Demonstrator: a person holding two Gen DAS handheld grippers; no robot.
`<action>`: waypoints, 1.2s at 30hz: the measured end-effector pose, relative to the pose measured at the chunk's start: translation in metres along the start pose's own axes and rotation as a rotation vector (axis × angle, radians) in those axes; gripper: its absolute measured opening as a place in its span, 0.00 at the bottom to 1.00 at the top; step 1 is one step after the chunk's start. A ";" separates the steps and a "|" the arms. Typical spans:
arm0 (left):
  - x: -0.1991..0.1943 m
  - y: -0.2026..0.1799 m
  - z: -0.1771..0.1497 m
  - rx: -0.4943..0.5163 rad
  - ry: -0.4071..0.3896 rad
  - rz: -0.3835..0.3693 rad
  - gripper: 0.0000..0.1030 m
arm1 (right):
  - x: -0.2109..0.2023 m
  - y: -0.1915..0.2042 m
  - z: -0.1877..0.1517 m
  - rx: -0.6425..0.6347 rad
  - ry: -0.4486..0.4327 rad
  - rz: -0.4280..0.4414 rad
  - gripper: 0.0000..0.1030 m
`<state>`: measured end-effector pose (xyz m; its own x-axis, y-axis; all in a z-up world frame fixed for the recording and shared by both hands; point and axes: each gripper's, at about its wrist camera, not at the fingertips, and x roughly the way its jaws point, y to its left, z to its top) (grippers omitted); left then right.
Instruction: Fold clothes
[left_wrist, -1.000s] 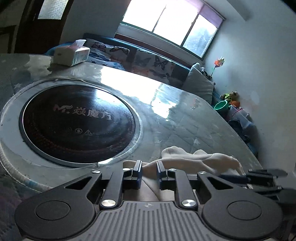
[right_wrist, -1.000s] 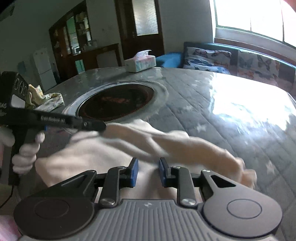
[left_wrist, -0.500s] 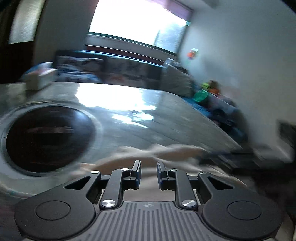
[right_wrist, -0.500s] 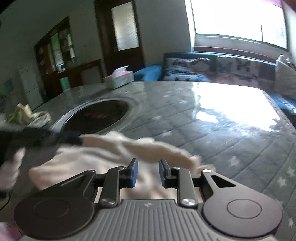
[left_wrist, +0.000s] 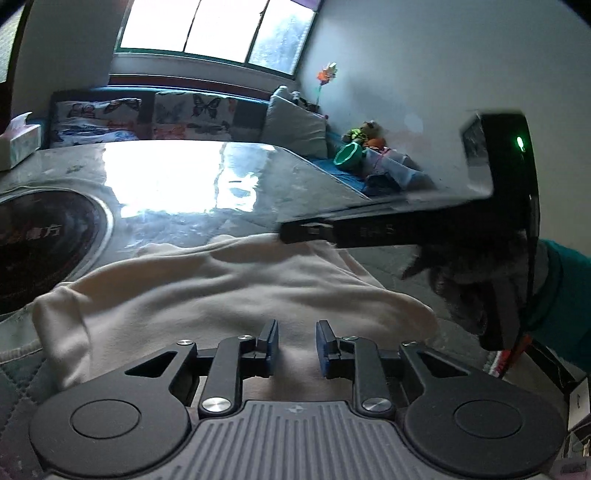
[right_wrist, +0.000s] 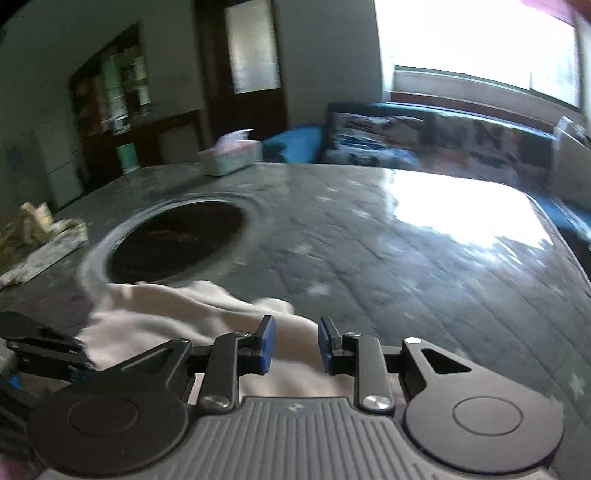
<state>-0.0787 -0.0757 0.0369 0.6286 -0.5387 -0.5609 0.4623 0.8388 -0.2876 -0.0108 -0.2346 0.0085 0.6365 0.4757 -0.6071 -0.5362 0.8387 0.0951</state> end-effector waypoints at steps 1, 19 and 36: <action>0.001 -0.001 -0.001 0.002 0.001 -0.004 0.24 | 0.005 0.005 0.002 -0.015 0.010 0.010 0.24; -0.013 -0.002 -0.010 -0.007 -0.028 -0.052 0.30 | 0.043 0.033 0.022 -0.095 0.079 0.090 0.29; -0.048 0.021 -0.027 -0.070 -0.049 0.028 0.36 | -0.057 0.052 -0.062 -0.167 0.029 0.041 0.31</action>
<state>-0.1158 -0.0299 0.0361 0.6711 -0.5170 -0.5314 0.4003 0.8560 -0.3272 -0.1095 -0.2343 -0.0010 0.5967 0.4990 -0.6284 -0.6477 0.7619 -0.0100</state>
